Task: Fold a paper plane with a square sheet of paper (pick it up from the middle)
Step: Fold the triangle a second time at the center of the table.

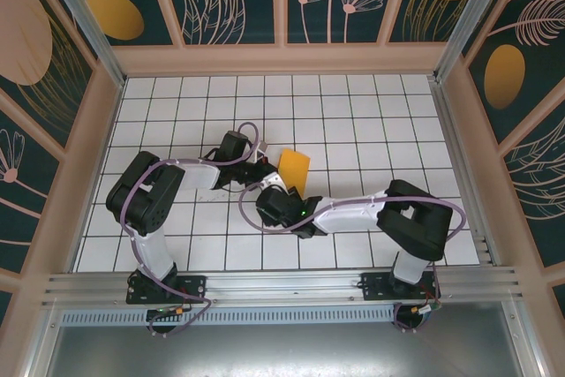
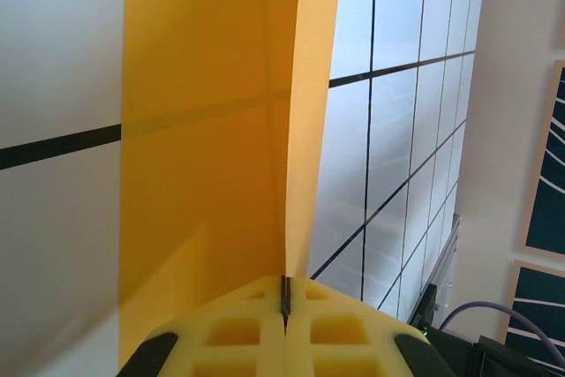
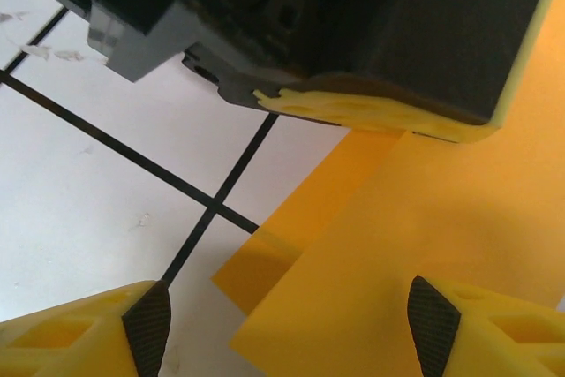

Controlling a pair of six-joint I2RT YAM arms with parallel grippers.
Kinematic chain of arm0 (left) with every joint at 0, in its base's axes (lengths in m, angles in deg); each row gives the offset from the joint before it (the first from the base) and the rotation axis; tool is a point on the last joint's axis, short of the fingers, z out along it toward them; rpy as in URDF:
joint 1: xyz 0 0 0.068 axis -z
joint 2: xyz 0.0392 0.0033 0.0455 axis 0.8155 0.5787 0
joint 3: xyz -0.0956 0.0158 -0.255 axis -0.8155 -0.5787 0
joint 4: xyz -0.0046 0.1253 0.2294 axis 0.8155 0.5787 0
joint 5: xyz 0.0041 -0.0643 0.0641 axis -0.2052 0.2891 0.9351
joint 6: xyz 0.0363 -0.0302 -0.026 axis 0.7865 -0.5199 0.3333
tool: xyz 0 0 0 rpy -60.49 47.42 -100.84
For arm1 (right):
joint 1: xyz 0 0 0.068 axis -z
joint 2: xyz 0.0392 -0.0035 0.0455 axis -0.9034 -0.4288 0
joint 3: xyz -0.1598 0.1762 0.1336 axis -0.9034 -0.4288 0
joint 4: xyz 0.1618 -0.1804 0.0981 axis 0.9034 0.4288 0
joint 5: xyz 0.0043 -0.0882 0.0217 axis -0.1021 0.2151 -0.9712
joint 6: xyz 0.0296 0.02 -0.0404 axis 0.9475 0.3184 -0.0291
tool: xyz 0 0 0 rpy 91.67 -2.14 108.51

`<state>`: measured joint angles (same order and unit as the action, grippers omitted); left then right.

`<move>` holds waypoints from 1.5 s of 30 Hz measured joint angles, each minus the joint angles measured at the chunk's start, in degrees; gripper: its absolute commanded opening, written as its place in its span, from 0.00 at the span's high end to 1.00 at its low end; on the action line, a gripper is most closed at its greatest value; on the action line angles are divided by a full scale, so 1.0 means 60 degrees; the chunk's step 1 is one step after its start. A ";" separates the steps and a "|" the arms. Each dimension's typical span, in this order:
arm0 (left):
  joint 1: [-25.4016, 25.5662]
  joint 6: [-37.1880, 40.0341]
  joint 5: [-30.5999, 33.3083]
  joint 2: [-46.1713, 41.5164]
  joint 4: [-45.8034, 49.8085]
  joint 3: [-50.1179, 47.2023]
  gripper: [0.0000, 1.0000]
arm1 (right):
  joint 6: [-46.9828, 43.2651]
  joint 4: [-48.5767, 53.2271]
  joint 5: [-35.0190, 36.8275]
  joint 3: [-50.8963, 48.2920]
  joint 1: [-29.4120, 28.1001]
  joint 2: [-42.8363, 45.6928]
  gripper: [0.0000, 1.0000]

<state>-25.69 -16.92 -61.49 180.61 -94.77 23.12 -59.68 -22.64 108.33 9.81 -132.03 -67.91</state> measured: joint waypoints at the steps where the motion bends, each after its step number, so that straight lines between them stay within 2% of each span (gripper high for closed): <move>1: 0.0000 0.0000 -0.0004 0.0000 0.0004 0.0000 1.00 | 0.0000 0.0058 0.0127 0.0076 -0.0062 -0.0084 0.27; 7: 0.0000 0.0000 0.0000 0.0000 0.0004 0.0000 1.00 | 0.0015 0.0342 0.0721 0.0346 -0.0266 -0.0379 0.43; 12: 0.0000 0.0000 0.0000 0.0000 0.0004 0.0015 1.00 | 0.0142 0.0554 0.1027 0.0353 -0.0262 -0.0379 0.63; 18: 0.0000 0.0000 0.0000 0.0000 0.0004 0.0018 1.00 | 0.0153 0.0554 0.0965 0.0291 -0.0149 -0.0233 0.81; 23: 0.0000 0.0000 0.0000 0.0000 0.0007 0.0018 1.00 | 0.0040 0.0353 0.0375 -0.0051 0.0204 0.0368 0.91; 30: 0.0000 -0.0004 -0.0004 0.0000 0.0007 0.0062 0.99 | -0.0073 0.0149 -0.0477 -0.0310 0.0543 0.0816 0.97; 31: 0.0000 -0.0004 0.0000 0.0000 0.0007 0.0062 0.86 | -0.0073 0.0131 -0.0535 -0.0317 0.0550 0.0816 0.97; 32: 0.0000 -0.0011 0.0000 0.0000 0.0015 0.0066 0.77 | -0.0073 0.0102 -0.0616 -0.0331 0.0565 0.0820 0.98; 34: 0.0007 -0.0033 0.0022 -0.0004 0.0022 0.0066 0.69 | -0.0069 -0.0051 -0.0878 -0.0382 0.0630 0.0823 0.99; 35: 0.0007 -0.0051 0.0076 -0.0029 0.0040 0.0066 0.60 | -0.0066 -0.0131 -0.1060 -0.0426 0.0678 0.0834 1.00; 37: 0.0015 -0.0051 0.0313 -0.0182 0.0146 0.0058 0.55 | -0.0036 -0.0339 -0.1443 -0.0601 0.0831 0.0933 1.00; 39: 0.0015 -0.0073 0.0765 -0.0532 0.0291 0.0018 0.45 | 0.0018 -0.0597 -0.2018 -0.0929 0.1126 0.1220 1.00; 42: 0.0015 -0.0171 0.1639 -0.1370 0.0441 -0.0120 0.37 | 0.0215 -0.1078 -0.2998 -0.1406 0.1712 0.1781 1.00; 43: 0.0015 -0.0193 0.1861 -0.1636 0.0452 -0.0186 0.36 | 0.0284 -0.1282 -0.3388 -0.1563 0.1934 0.1949 1.00; 45: 0.0015 -0.0299 0.2382 -0.2215 0.0423 -0.0393 0.42 | 0.0481 -0.1781 -0.4229 -0.1869 0.2393 0.2197 1.00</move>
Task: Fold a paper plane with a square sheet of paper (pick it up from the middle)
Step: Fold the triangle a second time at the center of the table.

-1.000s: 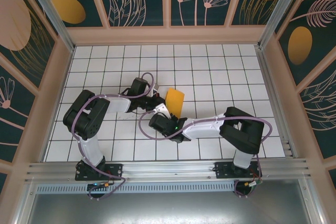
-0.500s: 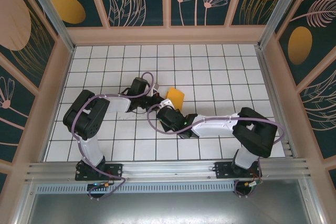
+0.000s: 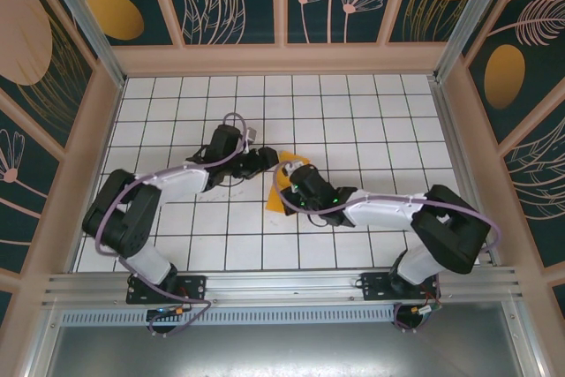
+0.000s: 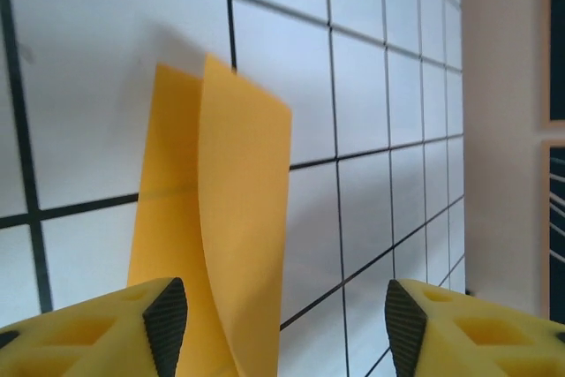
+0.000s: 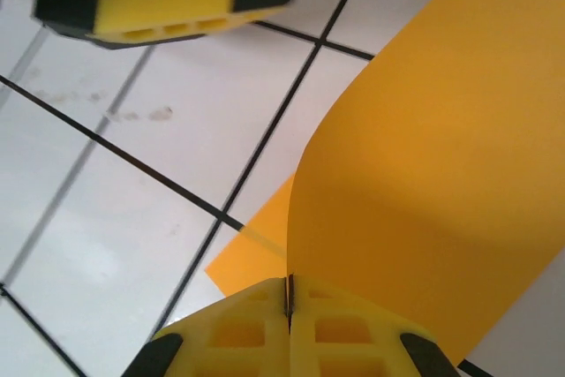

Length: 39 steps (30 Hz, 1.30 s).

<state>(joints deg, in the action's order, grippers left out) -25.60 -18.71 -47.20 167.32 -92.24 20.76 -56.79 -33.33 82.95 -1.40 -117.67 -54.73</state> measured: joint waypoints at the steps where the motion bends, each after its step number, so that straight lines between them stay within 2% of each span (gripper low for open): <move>1: 0.0000 -0.0040 0.0200 -0.0222 -0.0004 -0.0102 0.49 | 0.0106 -0.0255 -0.0433 -0.0157 0.0226 0.0073 1.00; 2: 0.0000 -0.0073 0.0339 -0.0350 -0.0007 -0.0175 0.59 | 0.0219 -0.0488 -0.0820 -0.0295 0.0433 0.0106 1.00; 5: 0.0000 -0.0124 0.0415 -0.0331 -0.0124 -0.0328 0.78 | 0.0517 -0.1002 -0.1770 -0.0645 0.0874 0.0109 1.00; 11: 0.0033 -0.0546 0.0310 -0.0200 -0.0867 -0.1275 0.92 | 0.0922 -0.1687 -0.2925 -0.0925 0.1290 0.0106 1.00; 21: 0.0415 -0.1133 0.0313 -0.0084 -0.1585 -0.1774 1.00 | 0.1286 -0.2197 -0.3264 -0.1381 0.1424 0.0106 1.00; 39: 0.0958 -0.1577 -0.0025 0.0725 -0.2138 -0.1821 1.00 | 0.1781 -0.2728 -0.3330 -0.1821 0.1599 0.0106 1.00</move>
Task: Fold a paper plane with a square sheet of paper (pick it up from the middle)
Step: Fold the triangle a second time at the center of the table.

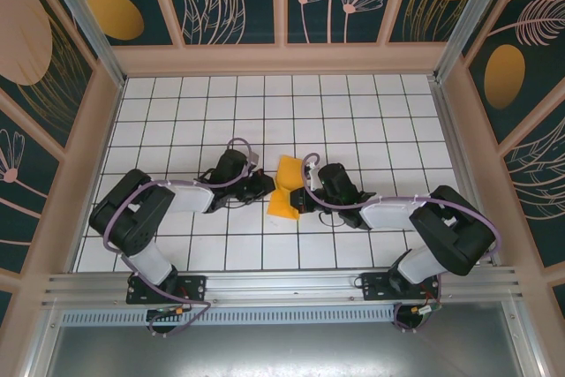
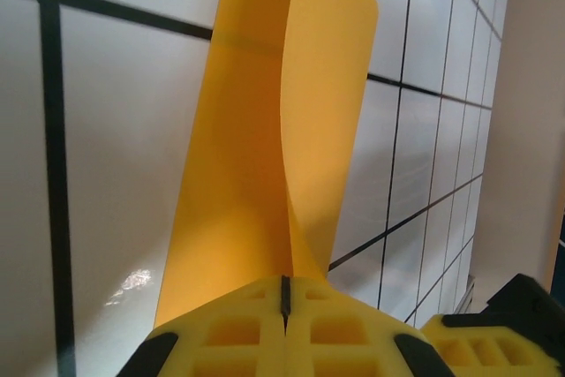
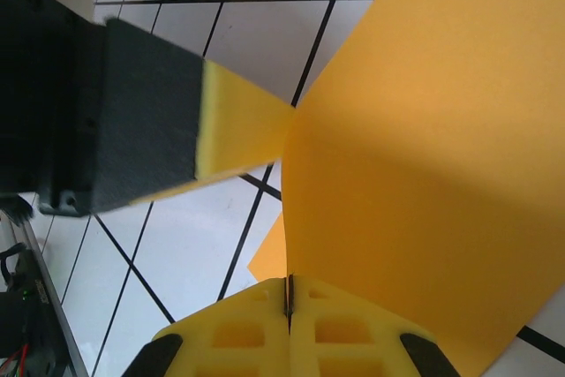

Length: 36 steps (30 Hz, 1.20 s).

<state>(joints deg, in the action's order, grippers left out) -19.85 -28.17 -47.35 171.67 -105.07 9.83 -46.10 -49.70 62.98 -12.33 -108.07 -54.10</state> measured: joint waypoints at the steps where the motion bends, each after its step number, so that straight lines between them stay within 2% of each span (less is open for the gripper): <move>1: 0.0051 0.0000 -0.0066 0.0073 0.0000 0.0015 1.00 | 0.0011 -0.0025 0.0000 0.0000 0.0000 0.0000 1.00; 13: 0.0874 0.0015 -0.0084 0.0135 0.1045 0.0175 1.00 | 0.0175 -0.0076 -0.0011 0.0000 0.0051 0.0000 0.99; 24: 0.0911 0.0189 0.0193 0.0342 0.1293 0.0193 1.00 | 0.0058 0.0619 -0.0157 0.0386 0.0412 -0.0535 0.99; 36: 0.0911 0.0372 0.0240 0.0346 0.1370 0.0233 1.00 | -0.0849 0.1657 -0.0299 0.1107 0.0820 -0.1016 0.99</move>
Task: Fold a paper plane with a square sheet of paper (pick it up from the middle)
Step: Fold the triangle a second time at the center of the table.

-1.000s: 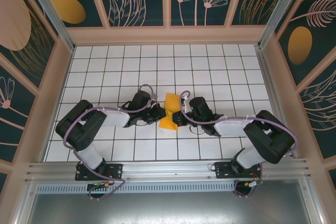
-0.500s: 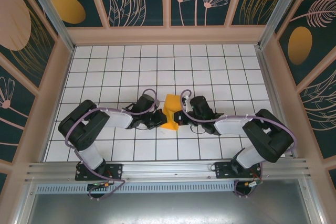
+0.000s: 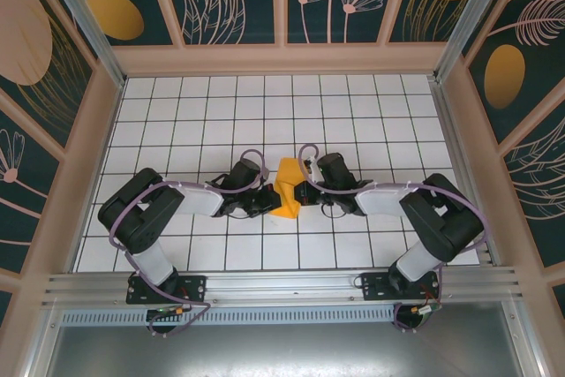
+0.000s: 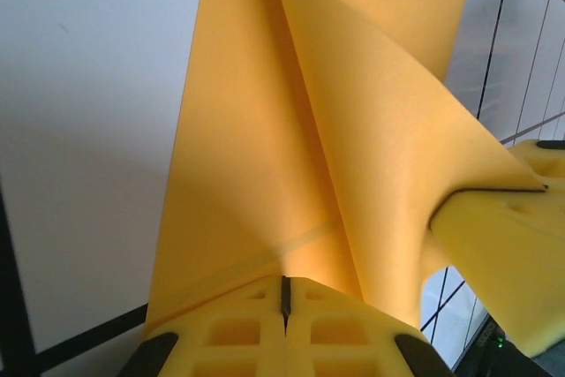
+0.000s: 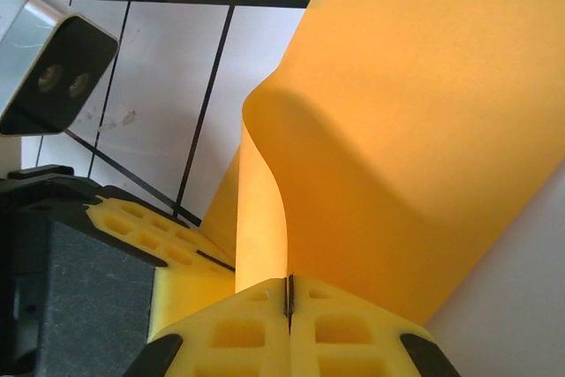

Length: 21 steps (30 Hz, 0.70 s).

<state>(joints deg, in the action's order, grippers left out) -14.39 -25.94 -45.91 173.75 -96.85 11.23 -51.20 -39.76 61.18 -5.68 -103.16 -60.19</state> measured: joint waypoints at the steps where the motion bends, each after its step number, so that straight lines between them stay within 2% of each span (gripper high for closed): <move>1: 0.0000 0.0007 0.0015 0.0000 0.0029 0.0015 1.00 | -0.0080 0.0073 -0.0095 0.0036 0.0022 -0.0066 0.99; 10: 0.0007 0.0033 0.0058 0.0000 0.0102 0.0055 1.00 | -0.0758 0.0641 -0.0790 0.0412 0.0302 -0.0393 0.99; 21: 0.0011 0.0142 0.0106 -0.0004 0.0211 0.0117 1.00 | -0.1177 0.1435 -0.0936 0.0882 0.0364 -0.0433 0.99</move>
<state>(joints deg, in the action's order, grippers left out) -14.32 -25.09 -45.27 173.72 -95.58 11.93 -58.25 -31.14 55.57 -0.39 -100.97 -62.80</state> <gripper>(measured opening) 0.047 0.068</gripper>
